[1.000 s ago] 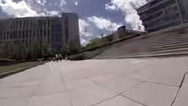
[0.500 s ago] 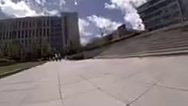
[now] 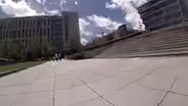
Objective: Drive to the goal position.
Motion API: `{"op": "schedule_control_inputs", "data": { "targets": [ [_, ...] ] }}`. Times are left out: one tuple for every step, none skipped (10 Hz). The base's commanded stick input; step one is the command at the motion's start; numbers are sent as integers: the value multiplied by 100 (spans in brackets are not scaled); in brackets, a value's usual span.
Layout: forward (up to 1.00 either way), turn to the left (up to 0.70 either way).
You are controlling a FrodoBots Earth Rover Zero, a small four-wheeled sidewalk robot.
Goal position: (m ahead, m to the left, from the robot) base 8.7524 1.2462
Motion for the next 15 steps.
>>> {"op": "schedule_control_inputs", "data": {
  "targets": [
    [70,0],
    [70,0],
    [70,0],
    [70,0],
    [70,0],
    [70,0],
    [70,0],
    [70,0],
    [70,0],
    [70,0],
    [70,0],
    [70,0],
    [70,0],
    [70,0],
    [70,0]
  ]
}}
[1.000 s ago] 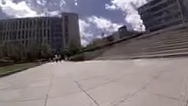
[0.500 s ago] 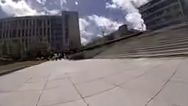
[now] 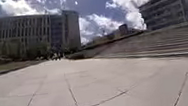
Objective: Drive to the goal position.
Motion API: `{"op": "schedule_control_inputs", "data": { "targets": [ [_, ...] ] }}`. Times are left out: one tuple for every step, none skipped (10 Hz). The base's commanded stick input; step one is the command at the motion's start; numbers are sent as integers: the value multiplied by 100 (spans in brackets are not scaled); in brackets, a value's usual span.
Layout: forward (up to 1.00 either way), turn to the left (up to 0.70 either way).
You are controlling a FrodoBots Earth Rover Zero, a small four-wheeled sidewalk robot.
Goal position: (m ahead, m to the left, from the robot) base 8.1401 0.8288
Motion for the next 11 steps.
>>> {"op": "schedule_control_inputs", "data": {
  "targets": [
    [70,0],
    [70,0],
    [70,0],
    [70,0],
    [70,0],
    [70,0],
    [70,0],
    [70,0],
    [70,0],
    [70,2],
    [70,21]
  ]
}}
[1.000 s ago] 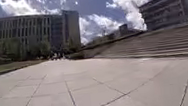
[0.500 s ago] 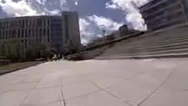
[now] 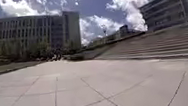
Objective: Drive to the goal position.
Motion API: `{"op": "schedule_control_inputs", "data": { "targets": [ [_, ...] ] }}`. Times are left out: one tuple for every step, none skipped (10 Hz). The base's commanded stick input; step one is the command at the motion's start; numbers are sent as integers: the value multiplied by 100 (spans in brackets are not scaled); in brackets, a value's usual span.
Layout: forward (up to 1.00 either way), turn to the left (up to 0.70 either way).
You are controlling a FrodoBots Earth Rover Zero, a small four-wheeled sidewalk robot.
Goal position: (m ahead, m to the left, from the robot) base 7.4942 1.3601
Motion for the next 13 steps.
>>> {"op": "schedule_control_inputs", "data": {
  "targets": [
    [70,33],
    [70,35],
    [70,31],
    [70,18],
    [70,2],
    [70,0],
    [70,0],
    [70,0],
    [70,0],
    [70,0],
    [70,0],
    [70,0],
    [70,8]
  ]
}}
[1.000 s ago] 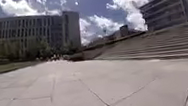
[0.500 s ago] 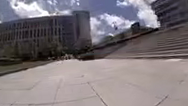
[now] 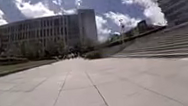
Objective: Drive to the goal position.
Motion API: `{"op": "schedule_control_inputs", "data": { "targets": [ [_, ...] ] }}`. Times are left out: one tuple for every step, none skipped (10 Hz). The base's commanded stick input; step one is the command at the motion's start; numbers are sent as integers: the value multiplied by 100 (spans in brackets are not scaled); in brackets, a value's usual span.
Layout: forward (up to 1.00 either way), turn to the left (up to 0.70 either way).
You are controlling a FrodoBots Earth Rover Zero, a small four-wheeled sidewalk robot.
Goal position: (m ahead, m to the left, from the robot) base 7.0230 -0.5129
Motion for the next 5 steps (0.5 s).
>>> {"op": "schedule_control_inputs", "data": {
  "targets": [
    [70,26],
    [70,35],
    [70,35],
    [70,35],
    [70,8]
  ]
}}
